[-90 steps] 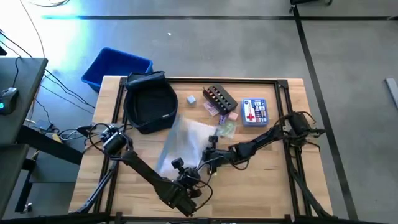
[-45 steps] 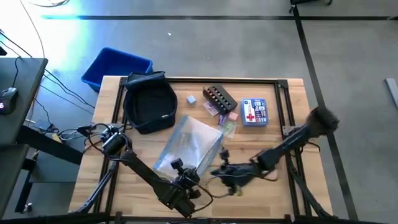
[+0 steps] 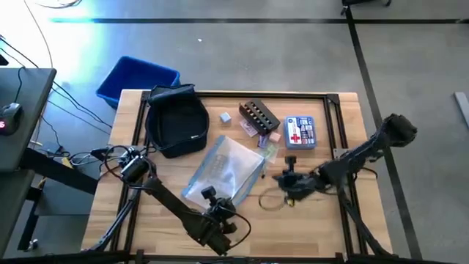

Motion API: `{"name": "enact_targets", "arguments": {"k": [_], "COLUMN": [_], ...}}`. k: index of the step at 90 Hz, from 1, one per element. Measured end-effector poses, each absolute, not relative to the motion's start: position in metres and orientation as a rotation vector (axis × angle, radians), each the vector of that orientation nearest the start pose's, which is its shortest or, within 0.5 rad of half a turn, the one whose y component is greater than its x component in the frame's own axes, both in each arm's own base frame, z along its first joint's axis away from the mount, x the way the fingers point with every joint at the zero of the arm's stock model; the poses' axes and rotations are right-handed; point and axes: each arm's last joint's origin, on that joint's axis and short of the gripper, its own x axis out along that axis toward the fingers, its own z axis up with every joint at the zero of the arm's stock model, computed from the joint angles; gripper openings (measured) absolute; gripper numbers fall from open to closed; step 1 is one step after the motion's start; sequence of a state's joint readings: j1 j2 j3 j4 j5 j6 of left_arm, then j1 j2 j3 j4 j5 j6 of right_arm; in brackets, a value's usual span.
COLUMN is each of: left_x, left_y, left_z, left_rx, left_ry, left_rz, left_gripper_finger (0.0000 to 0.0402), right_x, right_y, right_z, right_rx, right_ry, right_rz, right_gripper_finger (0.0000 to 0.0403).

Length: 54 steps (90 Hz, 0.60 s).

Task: Unpack backpack
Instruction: Put the packed earphones into the zip bag

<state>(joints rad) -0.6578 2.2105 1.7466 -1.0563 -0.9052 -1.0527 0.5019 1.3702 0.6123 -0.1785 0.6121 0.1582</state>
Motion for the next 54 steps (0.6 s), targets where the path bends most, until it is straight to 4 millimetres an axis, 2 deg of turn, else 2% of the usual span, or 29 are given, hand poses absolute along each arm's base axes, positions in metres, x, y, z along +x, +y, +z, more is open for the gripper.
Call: {"name": "enact_targets", "arguments": {"k": [10, 20, 31, 42, 54], "left_x": [0.353, 0.353, 0.354, 0.354, 0.354], "left_y": [-0.243, -0.243, -0.243, -0.243, -0.243], "left_z": [0.174, 0.174, 0.174, 0.173, 0.173], "left_rx": [0.117, 0.123, 0.120, 0.113, 0.109], "left_ry": [0.796, 0.798, 0.797, 0.801, 0.805], "left_rz": [0.676, 0.673, 0.673, 0.669, 0.665], "left_gripper_finger": [0.0000, 0.0000, 0.0000, 0.0000, 0.0000], "right_x": [0.217, 0.219, 0.224, 0.229, 0.240], "right_y": [0.066, 0.041, 0.025, 0.016, 0.010], "right_z": [0.141, 0.130, 0.117, 0.100, 0.088], "right_rx": [-0.300, -0.245, -0.236, -0.277, -0.275], "right_ry": [0.816, 0.839, 0.836, 0.878, 0.817], "right_rz": [-0.288, -0.286, -0.236, -0.292, -0.383], "right_gripper_finger": [0.0034, 0.0081, 0.0144, 0.0202, 0.0230]}}
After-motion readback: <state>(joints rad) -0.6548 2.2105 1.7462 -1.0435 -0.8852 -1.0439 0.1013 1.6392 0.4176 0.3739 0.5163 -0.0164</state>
